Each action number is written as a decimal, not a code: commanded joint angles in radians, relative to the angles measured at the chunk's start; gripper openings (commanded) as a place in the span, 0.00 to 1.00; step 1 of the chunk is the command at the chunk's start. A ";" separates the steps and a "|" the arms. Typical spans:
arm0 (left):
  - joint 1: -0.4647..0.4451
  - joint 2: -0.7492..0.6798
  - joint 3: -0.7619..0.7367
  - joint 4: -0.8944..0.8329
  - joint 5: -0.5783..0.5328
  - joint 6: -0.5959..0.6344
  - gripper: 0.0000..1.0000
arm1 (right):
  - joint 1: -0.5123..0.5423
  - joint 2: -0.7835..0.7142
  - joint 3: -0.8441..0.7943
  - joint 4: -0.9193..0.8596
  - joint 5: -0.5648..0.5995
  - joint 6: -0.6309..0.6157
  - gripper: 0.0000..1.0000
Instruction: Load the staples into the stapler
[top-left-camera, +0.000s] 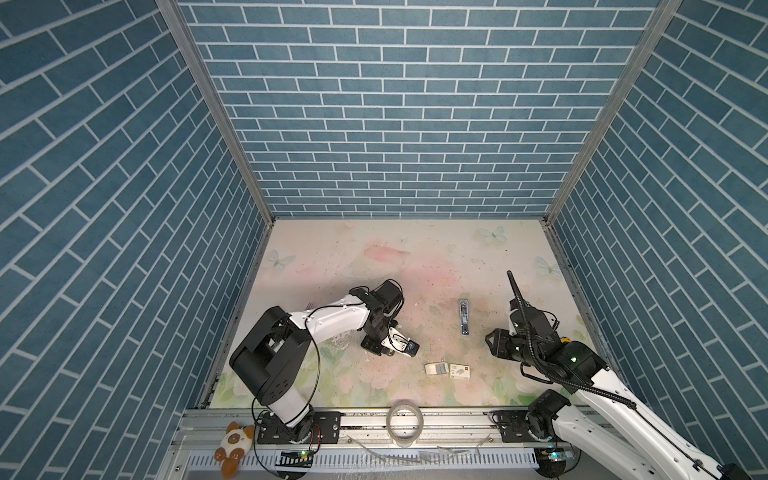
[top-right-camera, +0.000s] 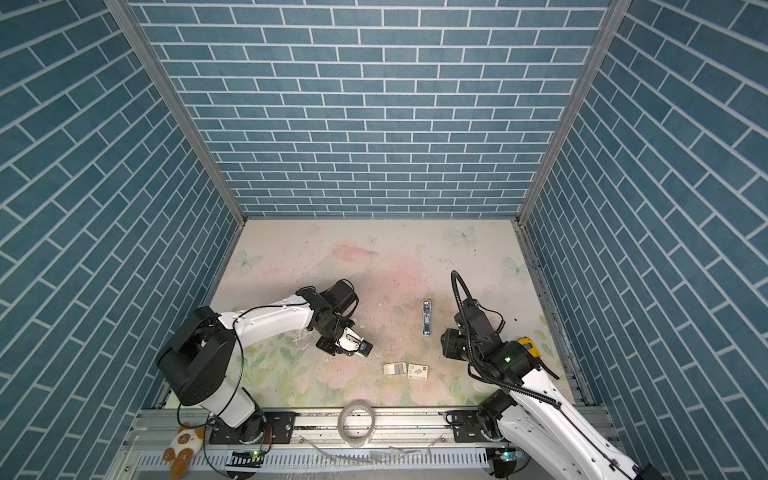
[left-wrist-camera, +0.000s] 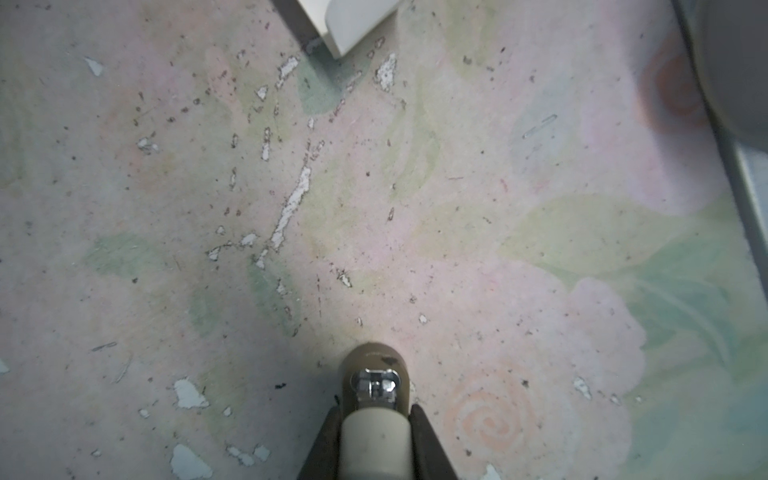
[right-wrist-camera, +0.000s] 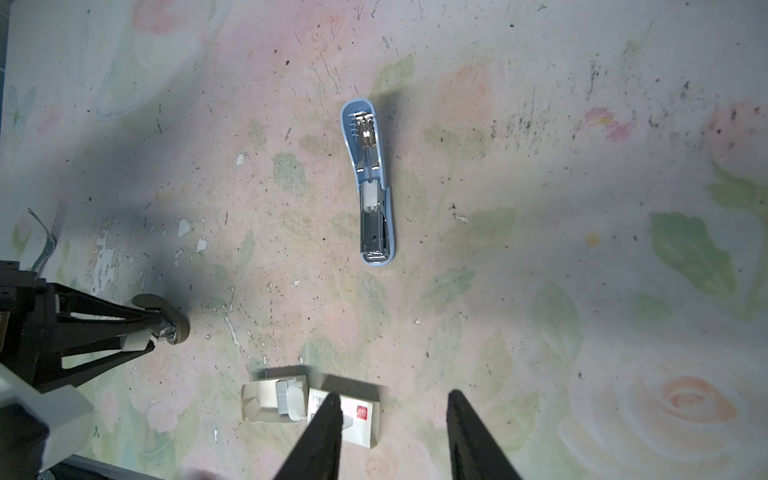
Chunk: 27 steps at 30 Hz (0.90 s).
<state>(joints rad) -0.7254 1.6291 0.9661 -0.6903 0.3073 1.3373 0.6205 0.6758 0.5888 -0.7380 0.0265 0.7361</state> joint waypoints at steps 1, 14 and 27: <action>-0.006 -0.002 0.010 -0.035 0.002 -0.014 0.19 | -0.004 -0.010 -0.013 -0.001 0.008 0.004 0.43; -0.005 -0.029 0.112 -0.109 0.065 -0.163 0.10 | -0.004 0.056 0.029 0.111 -0.213 -0.041 0.41; -0.021 -0.048 0.283 -0.111 0.205 -0.451 0.09 | 0.016 0.382 0.056 0.566 -0.555 -0.002 0.41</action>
<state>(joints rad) -0.7326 1.5951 1.2251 -0.7845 0.4614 0.9726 0.6281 1.0149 0.6102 -0.3073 -0.4343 0.7216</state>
